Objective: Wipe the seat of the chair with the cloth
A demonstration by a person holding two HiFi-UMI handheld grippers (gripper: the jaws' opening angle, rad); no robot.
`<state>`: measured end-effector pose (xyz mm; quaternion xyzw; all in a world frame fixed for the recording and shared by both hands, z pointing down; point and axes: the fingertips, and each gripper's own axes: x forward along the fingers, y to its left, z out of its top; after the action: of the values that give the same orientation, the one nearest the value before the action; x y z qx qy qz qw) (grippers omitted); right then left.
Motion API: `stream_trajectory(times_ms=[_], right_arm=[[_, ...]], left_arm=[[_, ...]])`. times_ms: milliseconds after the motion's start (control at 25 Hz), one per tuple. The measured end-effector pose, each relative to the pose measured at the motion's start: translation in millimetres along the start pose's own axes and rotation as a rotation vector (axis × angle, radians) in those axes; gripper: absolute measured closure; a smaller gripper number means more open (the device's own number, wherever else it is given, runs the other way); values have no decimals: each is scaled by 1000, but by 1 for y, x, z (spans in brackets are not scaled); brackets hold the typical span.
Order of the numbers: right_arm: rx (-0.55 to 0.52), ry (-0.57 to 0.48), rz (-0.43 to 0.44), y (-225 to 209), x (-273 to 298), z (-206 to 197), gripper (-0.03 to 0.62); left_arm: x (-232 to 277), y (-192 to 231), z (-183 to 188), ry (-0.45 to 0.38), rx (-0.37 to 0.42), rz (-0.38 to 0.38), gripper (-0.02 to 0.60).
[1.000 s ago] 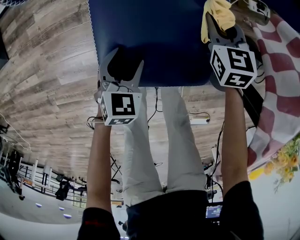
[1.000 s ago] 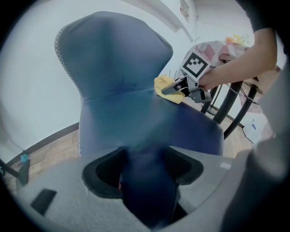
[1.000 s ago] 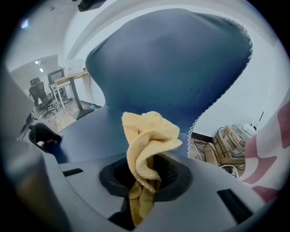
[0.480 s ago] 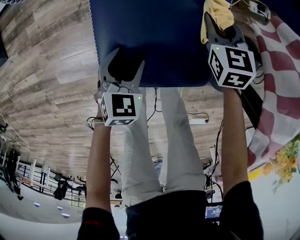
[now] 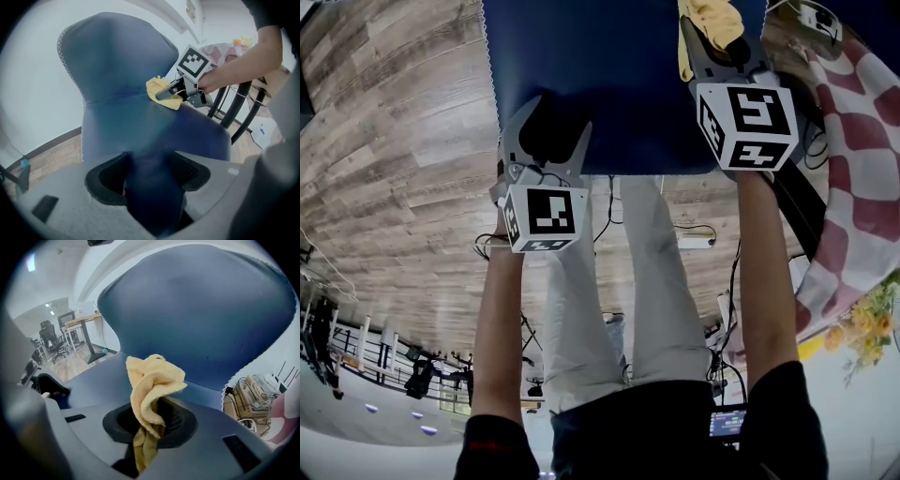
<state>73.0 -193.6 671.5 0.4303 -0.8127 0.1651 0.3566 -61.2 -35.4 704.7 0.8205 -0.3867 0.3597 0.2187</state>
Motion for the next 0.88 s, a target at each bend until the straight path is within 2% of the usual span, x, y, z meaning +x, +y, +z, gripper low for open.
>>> stream_trajectory(times_ms=[400, 880], right_arm=[[-39, -30, 118, 59, 23, 28, 540], [-21, -32, 152, 76, 28, 36, 540]], left_arm=[[0, -3, 1, -2, 0, -2, 296], [-1, -5, 1, -10, 5, 1, 296]])
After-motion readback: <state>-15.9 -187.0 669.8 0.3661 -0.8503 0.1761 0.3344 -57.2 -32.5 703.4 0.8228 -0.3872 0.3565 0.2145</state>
